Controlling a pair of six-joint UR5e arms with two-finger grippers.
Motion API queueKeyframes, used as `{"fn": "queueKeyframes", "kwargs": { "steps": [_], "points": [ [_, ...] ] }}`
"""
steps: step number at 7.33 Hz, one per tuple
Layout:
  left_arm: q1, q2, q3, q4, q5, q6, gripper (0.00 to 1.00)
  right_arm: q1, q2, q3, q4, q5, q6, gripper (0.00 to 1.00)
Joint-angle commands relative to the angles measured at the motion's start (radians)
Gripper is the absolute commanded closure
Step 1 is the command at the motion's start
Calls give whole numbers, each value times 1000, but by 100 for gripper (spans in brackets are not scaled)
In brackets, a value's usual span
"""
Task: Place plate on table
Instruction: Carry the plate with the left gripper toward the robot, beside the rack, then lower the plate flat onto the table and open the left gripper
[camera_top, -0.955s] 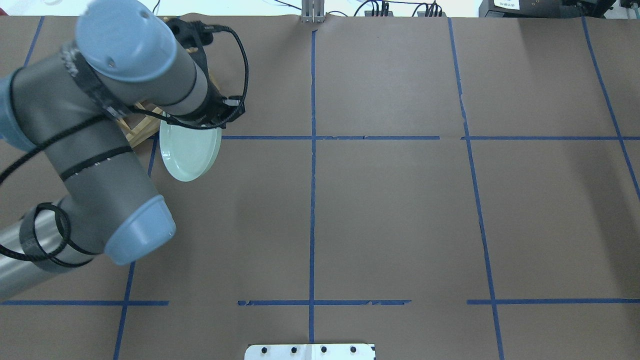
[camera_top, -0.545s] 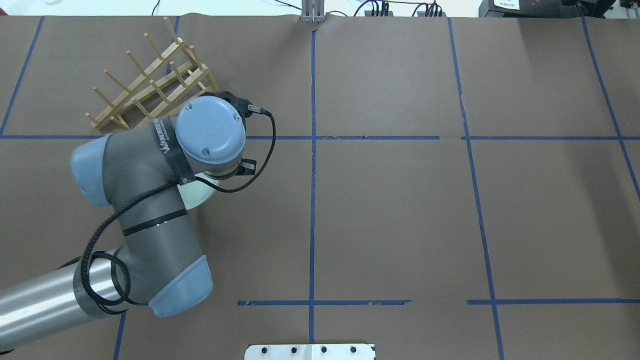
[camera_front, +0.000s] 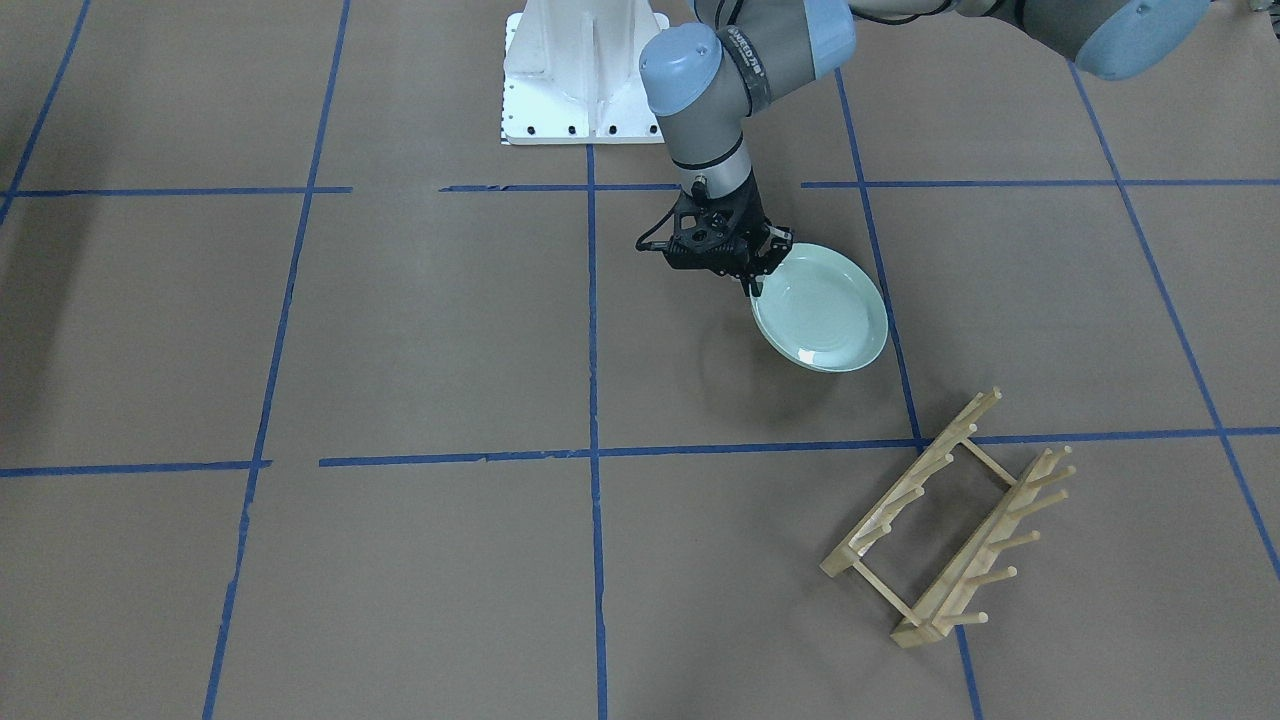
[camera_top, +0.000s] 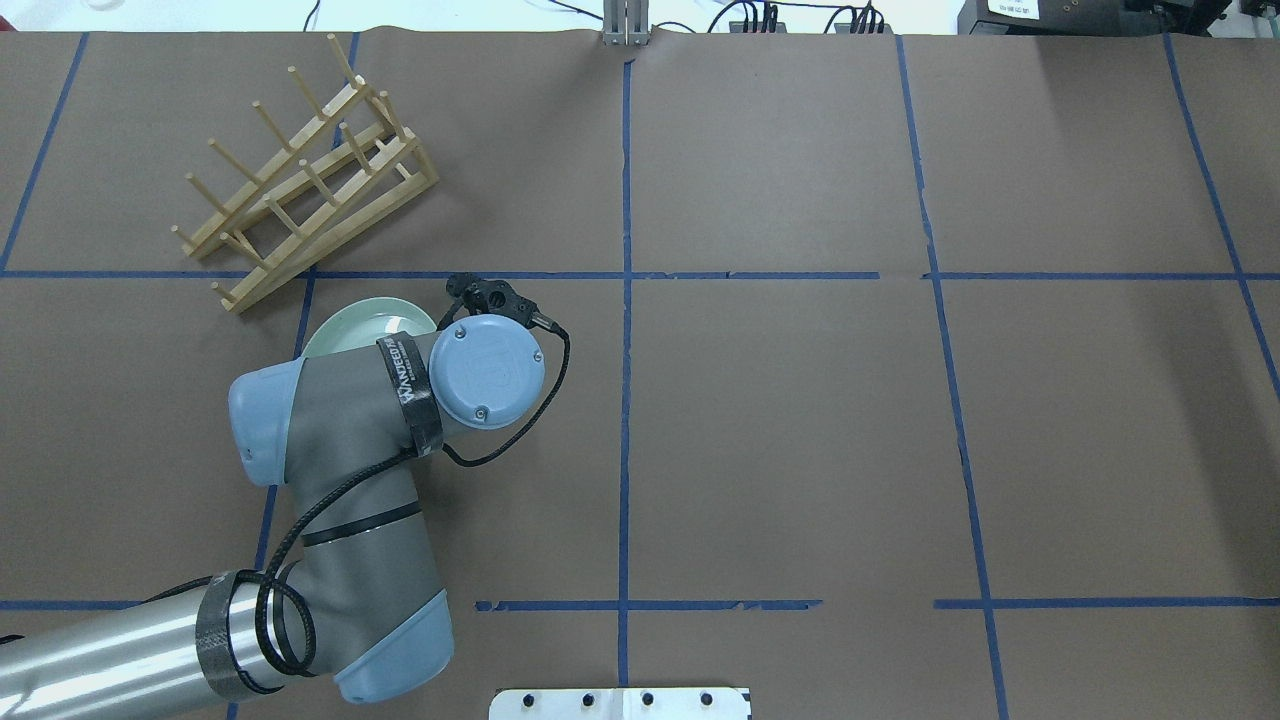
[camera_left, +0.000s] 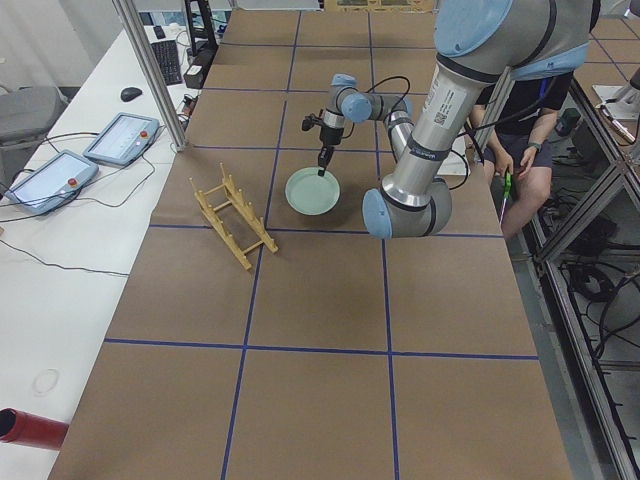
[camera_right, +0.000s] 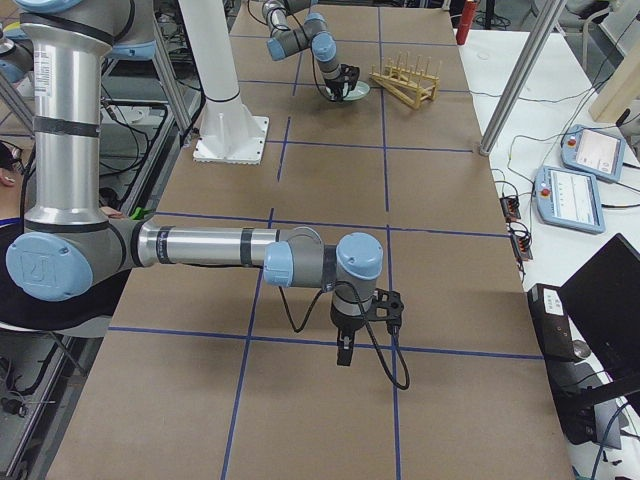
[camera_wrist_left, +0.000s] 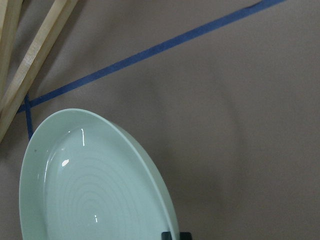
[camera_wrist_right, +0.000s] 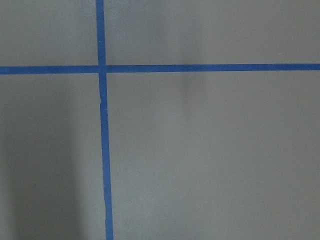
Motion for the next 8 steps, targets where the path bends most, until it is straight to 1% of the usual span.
{"fn": "queueKeyframes", "kwargs": {
  "steps": [1, 3, 4, 5, 6, 7, 8],
  "points": [
    [8, 18, 5, 8, 10, 3, 1, 0, 0, 0, 0, 0, 0, 0],
    [8, 6, -20, 6, 7, -8, 0, 0, 0, 0, 0, 0, 1, 0],
    [3, 2, -69, 6, 4, 1, 0, 0, 0, 0, 0, 0, 0, 0],
    [-54, -4, -113, 3, -7, 4, 0, 0, 0, 0, 0, 0, 0, 0],
    [-148, -17, -142, -3, -77, 77, 0, 0, 0, 0, 0, 0, 0, 0],
    [-275, -35, -161, -13, -198, 208, 0, 0, 0, 0, 0, 0, 0, 0],
    [-408, -32, -166, -47, -313, 351, 0, 0, 0, 0, 0, 0, 1, 0]
  ]
}}
